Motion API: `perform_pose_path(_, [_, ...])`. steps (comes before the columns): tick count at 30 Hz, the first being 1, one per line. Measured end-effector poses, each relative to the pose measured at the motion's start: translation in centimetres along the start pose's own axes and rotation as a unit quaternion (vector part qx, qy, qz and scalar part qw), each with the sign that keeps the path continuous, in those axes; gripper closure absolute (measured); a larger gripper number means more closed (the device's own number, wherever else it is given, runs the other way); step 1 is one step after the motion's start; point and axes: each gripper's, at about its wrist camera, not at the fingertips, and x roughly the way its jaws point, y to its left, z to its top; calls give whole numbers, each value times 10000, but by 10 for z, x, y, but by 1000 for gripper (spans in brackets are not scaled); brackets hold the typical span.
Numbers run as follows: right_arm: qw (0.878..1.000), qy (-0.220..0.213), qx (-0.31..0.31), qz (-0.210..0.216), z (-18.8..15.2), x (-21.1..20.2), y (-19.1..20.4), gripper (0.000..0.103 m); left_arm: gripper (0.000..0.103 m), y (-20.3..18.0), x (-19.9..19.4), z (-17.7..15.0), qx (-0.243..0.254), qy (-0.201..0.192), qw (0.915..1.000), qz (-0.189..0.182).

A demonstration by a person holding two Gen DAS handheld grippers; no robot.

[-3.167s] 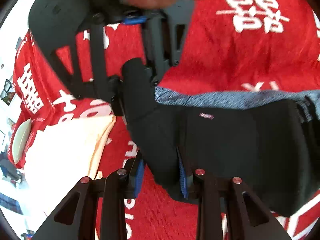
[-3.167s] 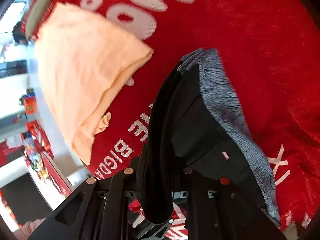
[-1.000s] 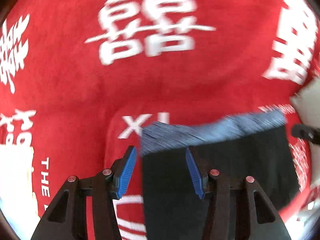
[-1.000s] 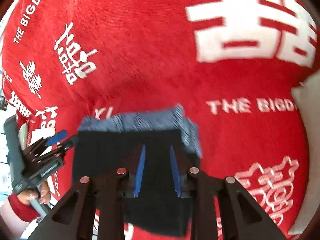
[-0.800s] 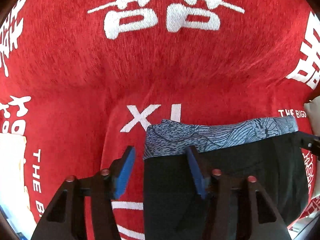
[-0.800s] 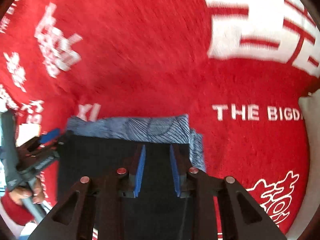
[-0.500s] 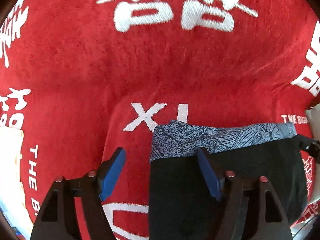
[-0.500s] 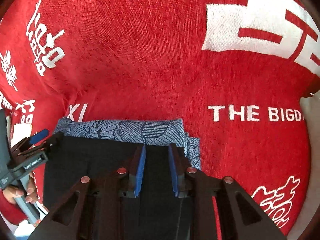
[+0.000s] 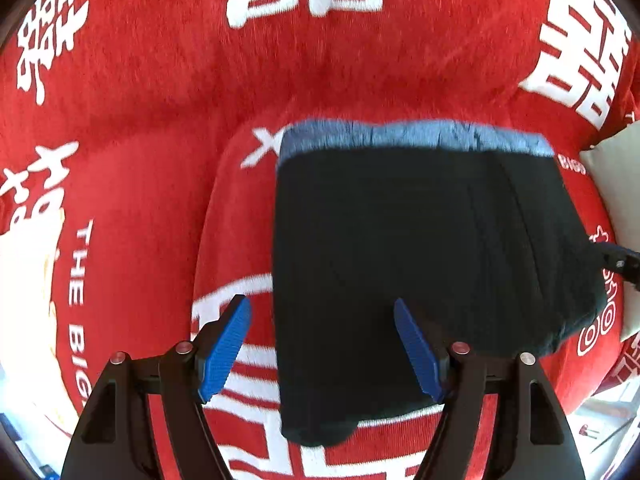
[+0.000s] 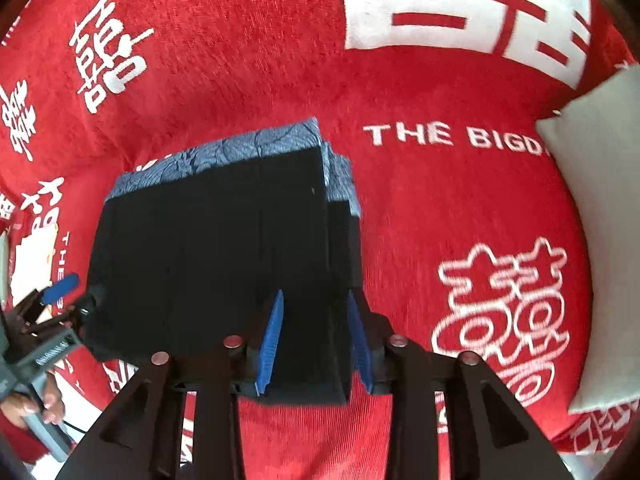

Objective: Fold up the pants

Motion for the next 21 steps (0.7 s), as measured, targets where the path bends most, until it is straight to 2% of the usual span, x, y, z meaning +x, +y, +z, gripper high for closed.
perform_pose_path(3, [9998, -193, -69, -31, -7, -13, 10, 65, 17, -1, 5, -3, -147, 48, 9999, 73])
perform_pose_path(6, [9993, -300, -209, 73, -11, -18, 26, 51, 17, -2, 9, -1, -238, 100, 9997, 11])
perform_pose_path(12, [9991, 93, -418, -66, -23, 19, 38, 51, 16, -7, 9, -1, -140, 91, 9998, 67])
perform_pose_path(17, [9985, -28, -518, -164, -28, 24, 39, 45, 16, -5, 8, -2, -215, 131, 9997, 33])
perform_pose_path(18, [9984, -35, -540, -180, -29, 25, 40, 44, 15, -5, 8, -1, -220, 140, 9997, 41])
perform_pose_path(19, [9984, -33, -538, -183, -28, 25, 40, 43, 9, -5, 9, -1, -228, 164, 9996, 70])
perform_pose_path(21, [9984, -33, -523, -193, -27, 26, 42, 43, 6, -4, 9, -1, -242, 246, 9993, 108])
